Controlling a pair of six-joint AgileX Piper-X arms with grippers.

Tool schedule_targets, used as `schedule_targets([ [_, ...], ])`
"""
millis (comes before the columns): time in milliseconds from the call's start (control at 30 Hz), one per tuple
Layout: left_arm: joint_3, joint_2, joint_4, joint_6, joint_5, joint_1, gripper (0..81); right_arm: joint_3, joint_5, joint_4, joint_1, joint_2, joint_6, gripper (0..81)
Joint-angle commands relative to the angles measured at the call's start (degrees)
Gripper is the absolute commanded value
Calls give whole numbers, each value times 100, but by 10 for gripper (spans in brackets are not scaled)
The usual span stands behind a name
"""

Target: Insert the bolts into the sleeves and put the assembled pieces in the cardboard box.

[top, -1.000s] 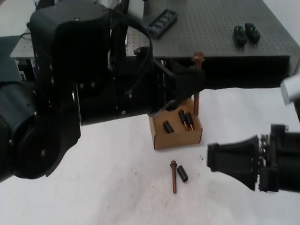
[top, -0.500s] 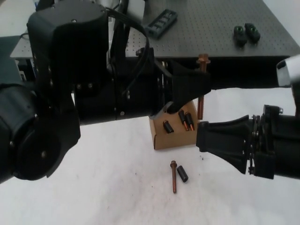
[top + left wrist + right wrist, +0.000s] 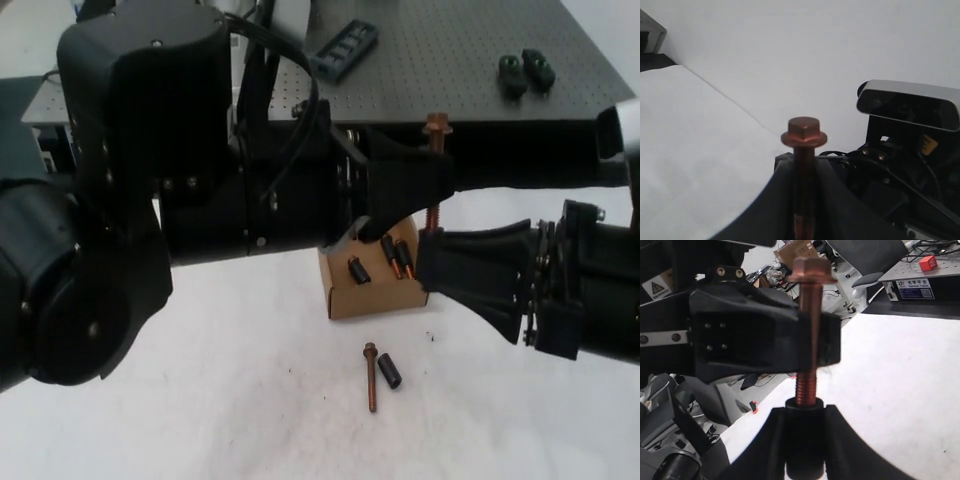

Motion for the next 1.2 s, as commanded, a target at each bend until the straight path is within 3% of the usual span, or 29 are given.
schedule_targets([
  [0,-23,-72,-108,-82,97,13,12,-20,206,-289,3,-1,8,47],
  [100,-23,-72,-108,-82,236,13,191,-20,335,-484,3,-1,8,47],
  [200,-23,-72,-108,-99,20,13,515,-20,458,-586,3,-1,8,47],
  [267,-23,-72,-108,-237,-313,13,598,-20,501,-583,-21,-1,8,47],
  [500,-23,-72,-25,-113,-1018,62,600,-312,1771,-43,-459,495,-962,47],
  [833,-23,-72,881,910,-2921,388,584,-2722,3171,1023,-486,4274,-1799,47],
  [1000,-23,-72,1159,1148,-3129,591,515,-4124,3438,1595,-421,5897,-1814,44],
  [1167,-23,-72,1323,1198,-3141,788,514,-5107,3545,2124,-405,6853,-1826,44],
])
